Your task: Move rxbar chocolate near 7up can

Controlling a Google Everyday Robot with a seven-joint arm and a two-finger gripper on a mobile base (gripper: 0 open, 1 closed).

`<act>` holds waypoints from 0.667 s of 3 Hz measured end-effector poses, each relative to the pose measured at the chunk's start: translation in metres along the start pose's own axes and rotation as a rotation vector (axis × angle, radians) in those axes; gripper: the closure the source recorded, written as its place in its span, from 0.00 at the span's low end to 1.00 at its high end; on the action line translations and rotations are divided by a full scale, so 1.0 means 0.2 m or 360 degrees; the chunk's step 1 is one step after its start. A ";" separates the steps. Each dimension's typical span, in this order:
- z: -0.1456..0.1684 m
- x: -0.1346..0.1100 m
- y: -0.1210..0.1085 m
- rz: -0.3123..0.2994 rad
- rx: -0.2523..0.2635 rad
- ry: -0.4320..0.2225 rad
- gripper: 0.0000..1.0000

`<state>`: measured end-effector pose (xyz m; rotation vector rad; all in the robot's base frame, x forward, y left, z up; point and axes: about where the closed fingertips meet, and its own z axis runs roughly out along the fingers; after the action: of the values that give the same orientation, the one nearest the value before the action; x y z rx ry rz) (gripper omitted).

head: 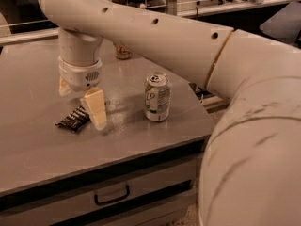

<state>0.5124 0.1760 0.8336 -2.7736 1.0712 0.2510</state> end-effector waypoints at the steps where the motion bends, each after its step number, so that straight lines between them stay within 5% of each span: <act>1: 0.01 0.00 0.00 -0.0014 -0.0020 -0.0015 0.39; 2: 0.01 0.00 -0.01 -0.0031 -0.0040 -0.0019 0.63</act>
Offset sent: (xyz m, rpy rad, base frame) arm 0.0008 -0.0006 -0.0003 -0.0251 0.0350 0.0437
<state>0.5128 0.1774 0.8310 -2.7996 1.0445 0.2805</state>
